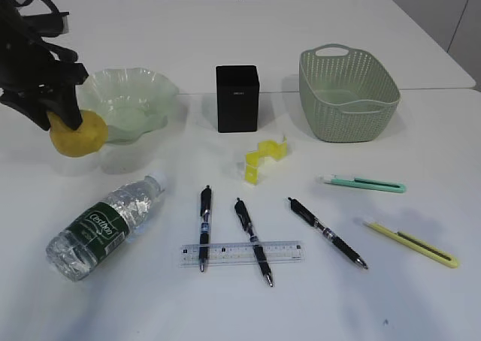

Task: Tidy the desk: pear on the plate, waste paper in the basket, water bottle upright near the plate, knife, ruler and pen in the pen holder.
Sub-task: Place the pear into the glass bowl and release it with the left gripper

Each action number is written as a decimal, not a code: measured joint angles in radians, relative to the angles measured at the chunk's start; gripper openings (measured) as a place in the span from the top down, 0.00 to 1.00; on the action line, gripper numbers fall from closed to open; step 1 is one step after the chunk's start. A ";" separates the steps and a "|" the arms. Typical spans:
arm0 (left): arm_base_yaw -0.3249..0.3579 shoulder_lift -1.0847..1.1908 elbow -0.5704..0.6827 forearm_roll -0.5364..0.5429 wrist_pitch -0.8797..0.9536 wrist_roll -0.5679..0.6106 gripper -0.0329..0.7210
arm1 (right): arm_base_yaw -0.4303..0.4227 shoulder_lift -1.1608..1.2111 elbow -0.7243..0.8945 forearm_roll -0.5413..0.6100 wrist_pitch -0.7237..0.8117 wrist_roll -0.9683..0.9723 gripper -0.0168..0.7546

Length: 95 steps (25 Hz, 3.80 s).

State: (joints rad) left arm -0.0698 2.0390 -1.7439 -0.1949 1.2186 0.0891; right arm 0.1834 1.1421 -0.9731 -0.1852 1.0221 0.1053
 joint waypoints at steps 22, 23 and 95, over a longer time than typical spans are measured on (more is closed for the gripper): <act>0.000 0.003 -0.144 -0.002 0.012 0.000 0.54 | 0.000 0.000 0.000 0.005 -0.038 0.000 0.23; 0.000 0.003 -0.144 -0.002 0.013 0.000 0.54 | 0.000 0.000 0.000 0.003 -0.039 0.000 0.23; 0.048 0.352 -0.562 -0.040 -0.003 -0.060 0.54 | 0.000 0.000 0.000 -0.013 -0.174 0.000 0.23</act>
State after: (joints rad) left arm -0.0217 2.3913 -2.3057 -0.2350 1.2157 0.0292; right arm 0.1834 1.1421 -0.9731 -0.1987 0.8477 0.1053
